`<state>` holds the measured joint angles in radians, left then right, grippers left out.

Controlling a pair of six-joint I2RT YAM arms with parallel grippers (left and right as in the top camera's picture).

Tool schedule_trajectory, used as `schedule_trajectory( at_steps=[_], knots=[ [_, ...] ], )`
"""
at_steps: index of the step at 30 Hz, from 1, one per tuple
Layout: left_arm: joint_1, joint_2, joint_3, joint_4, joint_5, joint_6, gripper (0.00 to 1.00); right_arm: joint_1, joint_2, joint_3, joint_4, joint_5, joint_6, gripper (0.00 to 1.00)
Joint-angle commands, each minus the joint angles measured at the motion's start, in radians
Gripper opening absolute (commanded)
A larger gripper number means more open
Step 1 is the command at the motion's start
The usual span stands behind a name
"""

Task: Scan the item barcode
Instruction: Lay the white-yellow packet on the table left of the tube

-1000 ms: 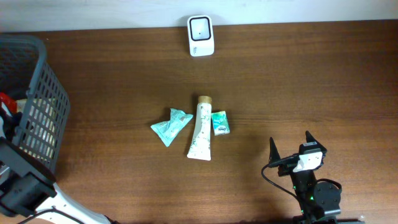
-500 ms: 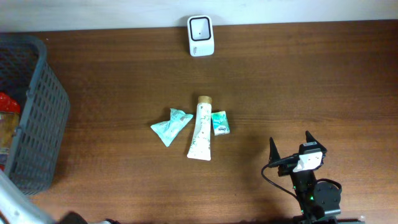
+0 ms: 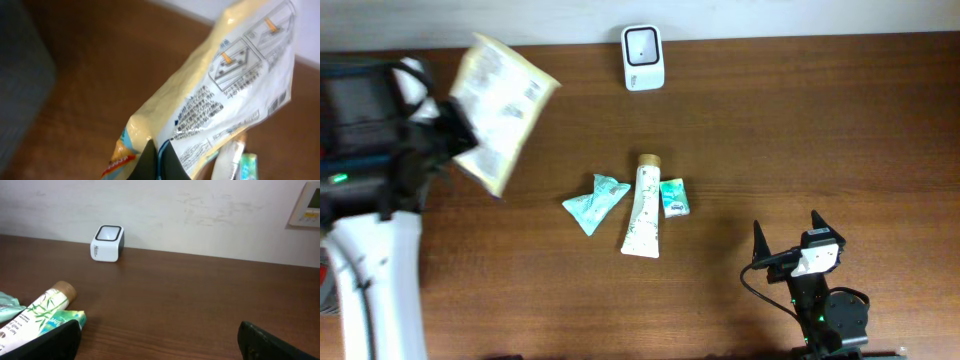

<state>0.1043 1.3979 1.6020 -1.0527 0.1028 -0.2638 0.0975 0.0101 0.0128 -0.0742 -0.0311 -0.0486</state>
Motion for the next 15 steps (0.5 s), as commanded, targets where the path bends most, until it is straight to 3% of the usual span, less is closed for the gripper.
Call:
schedule_trajectory(
  at_steps=[1, 4, 8, 15],
  knots=[
    [-0.07, 0.002, -0.217, 0.082, 0.008, -0.037, 0.0, 0.008, -0.007, -0.007, 0.002, -0.01, 0.008, 0.98],
    [-0.099, 0.003, -0.38, 0.186, 0.006, -0.043, 0.0, 0.008, -0.007, -0.007, 0.002, -0.01, 0.008, 0.98],
    [-0.106, 0.005, -0.579, 0.364, -0.027, -0.147, 0.0, 0.008, -0.007, -0.007, 0.002, -0.01, 0.008, 0.98],
    [-0.144, 0.023, -0.7, 0.43, -0.054, -0.274, 0.0, 0.008, -0.007, -0.007, 0.002, -0.01, 0.008, 0.98]
  ],
)
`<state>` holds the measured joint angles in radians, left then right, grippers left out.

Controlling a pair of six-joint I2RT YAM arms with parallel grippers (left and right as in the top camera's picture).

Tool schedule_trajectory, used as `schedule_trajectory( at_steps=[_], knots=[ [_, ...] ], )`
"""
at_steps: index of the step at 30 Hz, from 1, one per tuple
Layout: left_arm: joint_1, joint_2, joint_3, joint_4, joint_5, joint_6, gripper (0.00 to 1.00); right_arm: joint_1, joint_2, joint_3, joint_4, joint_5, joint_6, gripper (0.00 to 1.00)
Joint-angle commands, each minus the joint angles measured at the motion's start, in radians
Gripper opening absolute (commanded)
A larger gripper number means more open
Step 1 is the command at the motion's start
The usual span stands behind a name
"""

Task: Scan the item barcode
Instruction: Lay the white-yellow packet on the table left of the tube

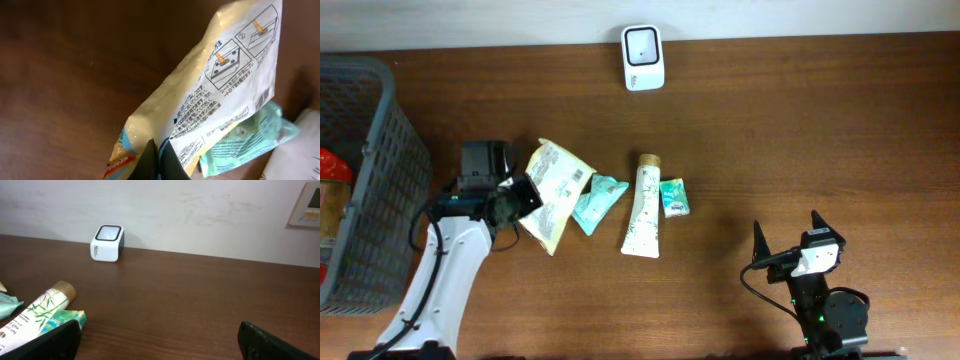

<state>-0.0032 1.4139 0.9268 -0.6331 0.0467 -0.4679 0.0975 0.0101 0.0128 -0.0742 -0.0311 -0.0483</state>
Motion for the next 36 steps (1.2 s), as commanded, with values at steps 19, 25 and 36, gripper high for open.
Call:
schedule_trajectory(
  at_steps=[19, 25, 36],
  knots=[
    [-0.28, 0.062, -0.005, 0.069, -0.07, -0.085, 0.77, 0.008, -0.007, -0.007, 0.002, -0.01, 0.008, 0.98],
    [-0.192, 0.05, 0.205, -0.081, -0.07, 0.088, 0.98, 0.008, -0.007, -0.007, 0.002, -0.01, 0.008, 0.98],
    [0.173, 0.05, 0.909, -0.256, -0.107, 0.346, 0.99, 0.008, -0.007, -0.007, 0.002, -0.01, 0.008, 0.98]
  ],
)
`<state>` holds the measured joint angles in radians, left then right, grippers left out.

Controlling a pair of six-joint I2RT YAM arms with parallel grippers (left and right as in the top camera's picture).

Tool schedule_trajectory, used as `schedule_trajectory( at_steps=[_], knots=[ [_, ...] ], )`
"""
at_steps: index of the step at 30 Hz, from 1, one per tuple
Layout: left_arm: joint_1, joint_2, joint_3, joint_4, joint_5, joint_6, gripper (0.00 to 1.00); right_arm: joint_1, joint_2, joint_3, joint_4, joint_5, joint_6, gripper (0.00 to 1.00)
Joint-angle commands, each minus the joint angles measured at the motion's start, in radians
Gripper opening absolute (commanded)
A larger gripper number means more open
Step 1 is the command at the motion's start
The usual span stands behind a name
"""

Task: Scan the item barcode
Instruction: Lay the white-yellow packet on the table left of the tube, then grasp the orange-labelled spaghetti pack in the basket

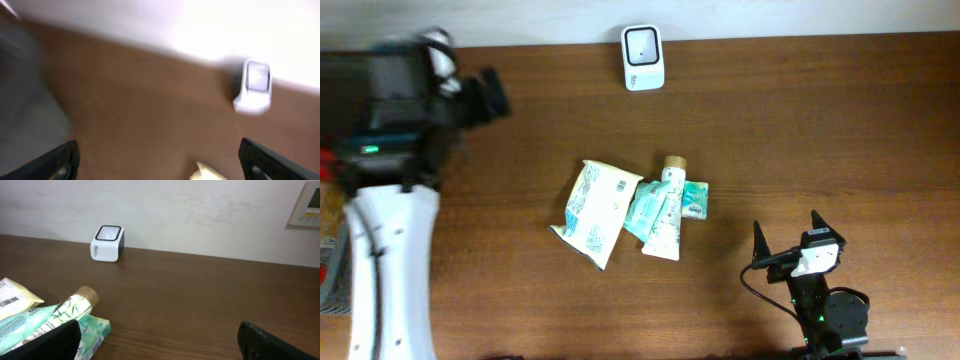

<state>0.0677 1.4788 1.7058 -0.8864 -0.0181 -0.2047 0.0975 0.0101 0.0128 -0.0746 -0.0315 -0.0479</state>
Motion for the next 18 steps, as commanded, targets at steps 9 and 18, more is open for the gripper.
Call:
schedule_trajectory(
  at_steps=[9, 18],
  knots=[
    [0.382, 0.039, 0.103, 0.045, -0.289, 0.109, 0.98, 0.008, -0.007, -0.007, 0.002, -0.01, 0.007, 0.98],
    [0.519, 0.3, -0.037, 0.137, -0.323, 0.323, 1.0, 0.008, -0.007, -0.007, 0.002, -0.009, 0.007, 0.98]
  ],
)
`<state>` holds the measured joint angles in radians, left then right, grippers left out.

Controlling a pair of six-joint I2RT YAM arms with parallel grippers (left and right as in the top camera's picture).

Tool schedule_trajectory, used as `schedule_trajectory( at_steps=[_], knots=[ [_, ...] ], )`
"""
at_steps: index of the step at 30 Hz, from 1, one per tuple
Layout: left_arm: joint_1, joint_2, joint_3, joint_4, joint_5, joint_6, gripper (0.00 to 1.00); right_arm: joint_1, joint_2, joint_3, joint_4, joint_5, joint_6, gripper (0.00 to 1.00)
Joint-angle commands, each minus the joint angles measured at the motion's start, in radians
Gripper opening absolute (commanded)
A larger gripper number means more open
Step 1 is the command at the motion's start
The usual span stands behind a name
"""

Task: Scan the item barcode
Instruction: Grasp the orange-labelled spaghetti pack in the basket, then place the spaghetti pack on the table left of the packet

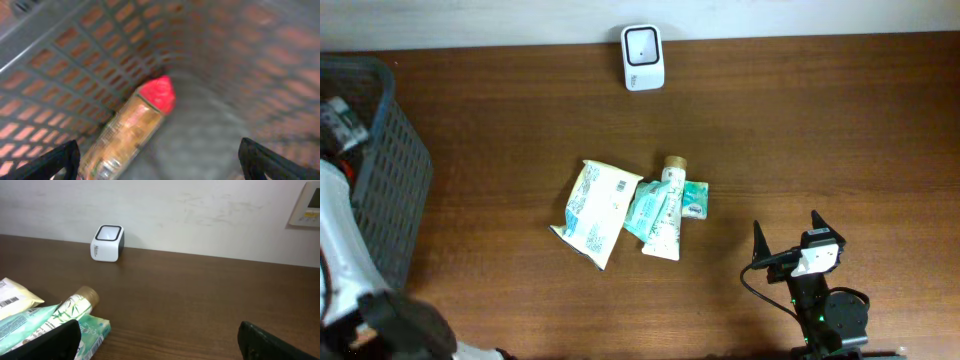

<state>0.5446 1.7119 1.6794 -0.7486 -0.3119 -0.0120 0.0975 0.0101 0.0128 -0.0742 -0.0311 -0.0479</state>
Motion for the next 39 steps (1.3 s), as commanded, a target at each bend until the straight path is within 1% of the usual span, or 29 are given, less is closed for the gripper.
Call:
schedule_trajectory(
  at_steps=[1, 5, 14, 17, 20, 24, 26, 27, 28, 29, 30, 32, 33, 34, 37, 39],
  knots=[
    [0.061, 0.099, -0.01, 0.0, -0.028, 0.154, 1.0, 0.008, -0.007, -0.007, 0.002, -0.01, 0.007, 0.98],
    [0.116, 0.177, -0.01, 0.008, -0.025, 0.221, 0.98, 0.008, -0.007, -0.007, 0.002, -0.01, 0.007, 0.98],
    [0.209, 0.295, -0.011, 0.046, -0.008, 0.256, 0.99, 0.008, -0.007, -0.007, 0.002, -0.01, 0.007, 0.98],
    [0.234, 0.343, -0.011, 0.061, 0.09, 0.367, 1.0, 0.008, -0.007, -0.007, 0.002, -0.01, 0.007, 0.98],
    [0.251, 0.379, -0.011, 0.065, 0.088, 0.366, 0.96, 0.008, -0.007, -0.007, 0.002, -0.01, 0.007, 0.98],
    [0.257, 0.437, -0.011, 0.067, 0.092, 0.366, 0.95, 0.008, -0.007, -0.007, 0.002, -0.01, 0.007, 0.98],
    [0.257, 0.461, -0.011, 0.067, 0.097, 0.366, 0.93, 0.008, -0.007, -0.007, 0.002, -0.01, 0.007, 0.98],
    [0.257, 0.468, -0.011, 0.066, 0.117, 0.366, 0.88, 0.008, -0.007, -0.007, 0.002, -0.01, 0.007, 0.98],
    [0.257, 0.475, -0.011, 0.066, 0.139, 0.365, 0.75, 0.008, -0.007, -0.007, 0.002, -0.01, 0.007, 0.98],
    [0.256, 0.478, -0.011, 0.062, 0.16, 0.365, 0.57, 0.008, -0.007, -0.007, 0.002, -0.01, 0.007, 0.98],
    [0.256, 0.478, -0.011, 0.059, 0.159, 0.365, 0.46, 0.008, -0.007, -0.007, 0.002, -0.01, 0.007, 0.98],
    [0.256, 0.478, -0.011, 0.055, 0.159, 0.365, 0.14, 0.008, -0.007, -0.007, 0.002, -0.01, 0.007, 0.98],
    [0.256, 0.478, -0.011, 0.052, 0.159, 0.365, 0.06, 0.008, -0.007, -0.007, 0.002, -0.01, 0.007, 0.98],
    [0.255, 0.477, -0.011, 0.048, 0.159, 0.359, 0.01, 0.008, -0.007, -0.007, 0.002, -0.01, 0.007, 0.99],
    [0.249, 0.457, -0.01, 0.047, 0.16, 0.315, 0.0, 0.008, -0.007, -0.007, 0.002, -0.01, 0.007, 0.99],
    [0.242, 0.419, -0.009, 0.046, 0.161, 0.315, 0.0, 0.008, -0.007, -0.007, 0.002, -0.01, 0.007, 0.99]
  ],
)
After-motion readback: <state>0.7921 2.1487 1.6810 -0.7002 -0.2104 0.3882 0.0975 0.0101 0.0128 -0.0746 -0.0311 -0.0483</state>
